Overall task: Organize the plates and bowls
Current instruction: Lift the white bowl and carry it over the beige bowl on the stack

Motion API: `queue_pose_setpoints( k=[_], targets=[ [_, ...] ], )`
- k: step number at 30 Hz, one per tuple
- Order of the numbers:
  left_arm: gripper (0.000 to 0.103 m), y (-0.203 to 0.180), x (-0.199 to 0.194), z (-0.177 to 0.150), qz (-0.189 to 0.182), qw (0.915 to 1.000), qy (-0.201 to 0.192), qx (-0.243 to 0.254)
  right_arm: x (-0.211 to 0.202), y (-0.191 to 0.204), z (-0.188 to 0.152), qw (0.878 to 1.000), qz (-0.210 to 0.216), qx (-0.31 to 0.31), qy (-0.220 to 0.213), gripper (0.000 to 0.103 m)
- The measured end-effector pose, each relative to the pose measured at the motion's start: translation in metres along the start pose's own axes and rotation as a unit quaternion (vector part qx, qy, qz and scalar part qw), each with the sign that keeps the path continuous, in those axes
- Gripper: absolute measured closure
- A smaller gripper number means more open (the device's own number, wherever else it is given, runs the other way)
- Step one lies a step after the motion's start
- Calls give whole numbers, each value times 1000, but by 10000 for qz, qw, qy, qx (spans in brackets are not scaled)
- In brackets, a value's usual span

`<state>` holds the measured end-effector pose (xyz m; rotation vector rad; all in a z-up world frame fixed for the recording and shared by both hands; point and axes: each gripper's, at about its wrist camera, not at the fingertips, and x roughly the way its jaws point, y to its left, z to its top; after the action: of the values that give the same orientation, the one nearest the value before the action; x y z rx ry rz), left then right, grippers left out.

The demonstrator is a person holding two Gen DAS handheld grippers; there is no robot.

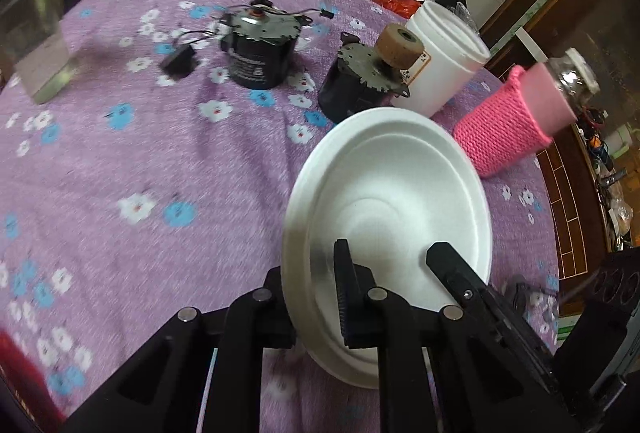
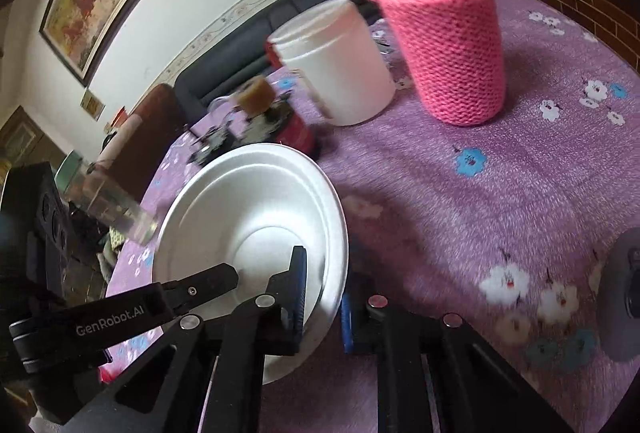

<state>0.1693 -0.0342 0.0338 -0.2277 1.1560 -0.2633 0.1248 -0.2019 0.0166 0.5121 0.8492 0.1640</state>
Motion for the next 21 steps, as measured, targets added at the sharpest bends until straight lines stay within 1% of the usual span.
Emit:
queue_pose_setpoints(
  k=[6,11,13,16,21],
  targets=[
    [89,19,-52,-35,-75,9996,-240,-120,-38,33,-24,9994,166,-306,-93,88],
    [89,37,-105,-71,22,9983,-572,-129,-70,66,-47,9974,415,-574,-149,88],
    [89,45,-128,-84,72,9973,-716,-162,-82,86,-58,9958,530,-729,-162,88],
    [89,64,-161,-104,144,9950,-945,-270,-95,113,-73,9929,689,-958,-145,88],
    [89,108,-211,-134,298,9900,-1264,-551,-109,166,-102,9858,987,-1357,-69,88]
  ],
)
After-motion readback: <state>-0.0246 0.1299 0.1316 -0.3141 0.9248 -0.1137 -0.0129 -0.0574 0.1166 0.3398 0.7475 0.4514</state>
